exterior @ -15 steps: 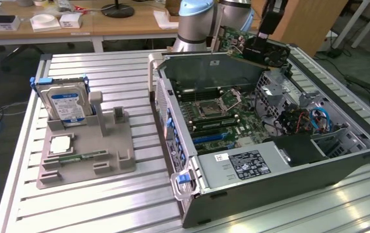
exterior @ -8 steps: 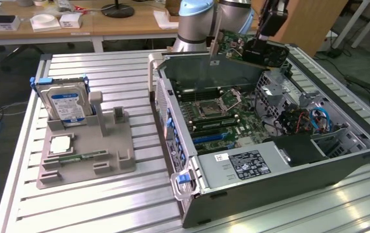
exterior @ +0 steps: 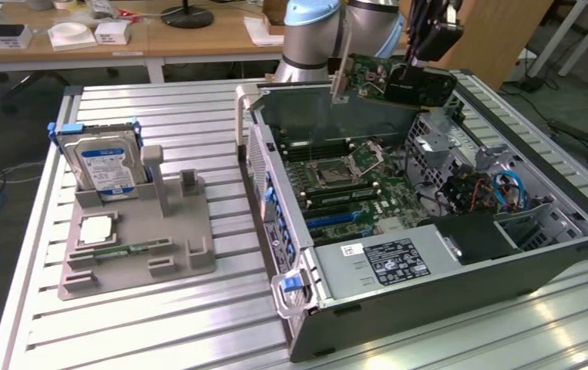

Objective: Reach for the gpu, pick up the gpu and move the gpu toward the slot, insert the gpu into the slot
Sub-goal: 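Insert the gpu into the slot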

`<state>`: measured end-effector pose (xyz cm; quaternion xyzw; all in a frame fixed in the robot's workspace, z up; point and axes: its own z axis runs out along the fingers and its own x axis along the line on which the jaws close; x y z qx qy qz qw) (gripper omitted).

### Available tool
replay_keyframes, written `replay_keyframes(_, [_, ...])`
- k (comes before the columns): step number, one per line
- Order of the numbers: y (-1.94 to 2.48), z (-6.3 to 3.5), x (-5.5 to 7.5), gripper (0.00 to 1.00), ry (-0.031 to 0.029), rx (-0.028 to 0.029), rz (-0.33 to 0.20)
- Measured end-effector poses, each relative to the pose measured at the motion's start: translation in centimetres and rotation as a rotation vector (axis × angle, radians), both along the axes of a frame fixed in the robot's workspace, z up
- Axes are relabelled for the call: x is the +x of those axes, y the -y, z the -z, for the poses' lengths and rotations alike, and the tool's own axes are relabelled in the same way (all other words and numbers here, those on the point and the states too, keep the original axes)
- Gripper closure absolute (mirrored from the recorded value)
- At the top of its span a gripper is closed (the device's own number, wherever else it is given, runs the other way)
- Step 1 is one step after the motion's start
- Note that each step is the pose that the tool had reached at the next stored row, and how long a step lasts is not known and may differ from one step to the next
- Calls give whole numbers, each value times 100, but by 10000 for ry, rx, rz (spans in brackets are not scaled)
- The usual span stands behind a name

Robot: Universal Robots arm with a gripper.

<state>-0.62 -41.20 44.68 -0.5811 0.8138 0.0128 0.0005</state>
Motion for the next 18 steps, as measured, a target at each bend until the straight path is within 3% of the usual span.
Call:
replay_keyframes(8, [0,31,0,74,0,-2,-1275])
replay_keyframes(13, [1,45,0,74,39,-8,-1843])
replay_keyframes(15, [1,52,0,74,66,-9,-2061])
replay_keyframes(18, [2,63,0,74,181,-24,-2301])
